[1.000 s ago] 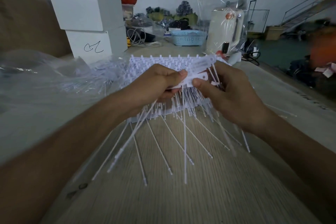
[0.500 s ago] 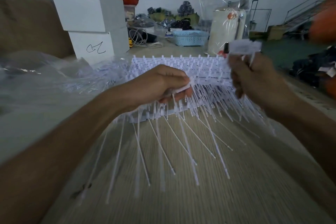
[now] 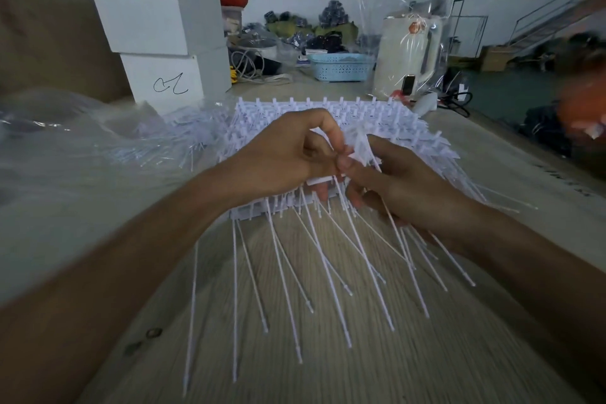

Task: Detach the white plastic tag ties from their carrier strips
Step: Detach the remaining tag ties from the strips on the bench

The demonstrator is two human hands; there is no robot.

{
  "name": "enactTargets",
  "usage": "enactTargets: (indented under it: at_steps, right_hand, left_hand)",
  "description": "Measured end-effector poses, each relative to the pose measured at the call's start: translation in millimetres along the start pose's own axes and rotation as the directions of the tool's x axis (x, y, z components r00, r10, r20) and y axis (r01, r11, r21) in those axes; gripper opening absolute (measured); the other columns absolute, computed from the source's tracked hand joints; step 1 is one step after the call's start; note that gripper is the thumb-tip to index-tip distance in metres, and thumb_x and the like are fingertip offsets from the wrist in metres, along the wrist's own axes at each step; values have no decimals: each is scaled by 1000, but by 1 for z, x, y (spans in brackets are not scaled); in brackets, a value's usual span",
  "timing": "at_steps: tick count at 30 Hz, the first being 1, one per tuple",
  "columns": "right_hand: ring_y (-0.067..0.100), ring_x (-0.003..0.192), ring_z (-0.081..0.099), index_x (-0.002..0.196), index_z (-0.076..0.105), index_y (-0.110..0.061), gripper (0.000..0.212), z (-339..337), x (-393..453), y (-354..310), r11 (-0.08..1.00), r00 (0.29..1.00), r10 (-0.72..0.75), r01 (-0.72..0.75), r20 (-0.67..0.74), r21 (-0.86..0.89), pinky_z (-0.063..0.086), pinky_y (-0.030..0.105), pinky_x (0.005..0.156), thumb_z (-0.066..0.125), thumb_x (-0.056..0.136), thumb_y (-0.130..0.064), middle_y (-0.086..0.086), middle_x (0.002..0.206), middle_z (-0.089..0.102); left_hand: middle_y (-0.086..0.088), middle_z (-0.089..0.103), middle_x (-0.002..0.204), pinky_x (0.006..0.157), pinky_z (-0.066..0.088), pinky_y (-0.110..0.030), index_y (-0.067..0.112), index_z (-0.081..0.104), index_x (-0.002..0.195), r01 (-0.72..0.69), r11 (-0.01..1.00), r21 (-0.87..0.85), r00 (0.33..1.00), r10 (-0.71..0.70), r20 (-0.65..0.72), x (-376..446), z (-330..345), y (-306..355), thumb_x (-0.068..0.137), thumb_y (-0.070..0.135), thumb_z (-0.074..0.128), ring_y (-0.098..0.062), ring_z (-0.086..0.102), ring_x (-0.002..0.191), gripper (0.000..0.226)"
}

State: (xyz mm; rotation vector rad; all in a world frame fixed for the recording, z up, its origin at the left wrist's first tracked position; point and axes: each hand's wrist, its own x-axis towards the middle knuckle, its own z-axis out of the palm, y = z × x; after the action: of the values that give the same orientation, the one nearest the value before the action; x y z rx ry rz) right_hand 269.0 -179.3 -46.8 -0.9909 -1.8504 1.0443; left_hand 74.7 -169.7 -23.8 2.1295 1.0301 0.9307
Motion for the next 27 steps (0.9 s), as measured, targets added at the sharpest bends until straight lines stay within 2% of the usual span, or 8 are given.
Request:
enactTargets:
  at_steps: [6, 12, 15, 17, 20, 22, 24, 27]
  right_hand:
    - [11, 41, 33, 88, 64, -35, 15, -8, 3, 1, 995, 997, -7, 14, -74, 96, 31, 21, 39, 57, 100, -35, 7, 64, 61]
    - [10, 43, 33, 97, 67, -31, 14, -6, 3, 1, 984, 996, 9, 7, -91, 175, 32, 23, 41, 55, 102, -34, 3, 63, 56]
    - [10, 45, 32, 96, 65, -32, 15, -6, 3, 2, 982, 995, -10, 28, -99, 184, 30, 25, 43, 52, 104, -36, 1, 63, 54]
    - [10, 43, 32, 94, 61, -32, 16, -6, 3, 3, 988, 993, -76, 88, -94, 129, 29, 24, 43, 50, 105, -34, 1, 62, 52]
    - [8, 41, 31, 91, 55, -32, 19, -5, 1, -3, 972, 972, -233, 232, -37, -32, 30, 23, 42, 46, 107, -26, 4, 60, 47]
    - [5, 43, 35, 86, 50, -26, 23, -8, -1, -7, 934, 945, -328, 325, 5, -147, 32, 18, 47, 43, 107, -19, 2, 60, 44]
    - [4, 49, 41, 88, 51, -21, 20, -14, -2, -10, 873, 915, -401, 399, 52, -282, 33, 12, 54, 43, 106, -18, -9, 62, 46]
    - [3, 55, 47, 100, 56, -21, 14, -19, -3, -10, 799, 891, -442, 443, 102, -407, 33, 11, 57, 43, 104, -23, -16, 65, 50]
  left_hand:
    - [2, 74, 91, 70, 59, -53, 8, 60, 92, -4, 996, 87, 986, 19, -166, -1, 10, 5, 89, 22, 75, -18, 73, 57, 20]
    - [6, 73, 67, 53, 42, -23, 20, 62, 86, 126, 938, 322, 983, -74, -171, 2, 14, 3, 98, 42, 59, -2, 56, 44, 25]
    - [2, 70, 62, 50, 45, -16, 11, 62, 76, 127, 975, 184, 981, -95, -171, 3, 15, 4, 104, 30, 52, -4, 58, 46, 35]
    - [1, 64, 54, 52, 47, -22, 9, 60, 68, 150, 987, 54, 977, -140, -158, 3, 15, 4, 104, 26, 53, -13, 57, 48, 40]
    - [-5, 53, 53, 52, 37, -26, -5, 62, 78, 196, 955, -221, 973, -217, -76, 2, 10, 1, 101, 21, 56, -20, 44, 50, 35]
    - [-5, 46, 53, 51, 25, -28, -2, 63, 78, 212, 902, -376, 977, -210, 46, 0, 6, -1, 95, 20, 58, -16, 33, 49, 28]
    - [-3, 41, 52, 48, 21, -27, 8, 63, 65, 212, 841, -498, 975, -148, 165, -2, 4, -1, 86, 21, 59, -14, 30, 45, 25]
    - [-1, 42, 49, 46, 24, -24, 14, 63, 58, 197, 843, -500, 972, -103, 209, -3, 2, -3, 85, 22, 58, -10, 32, 40, 28]
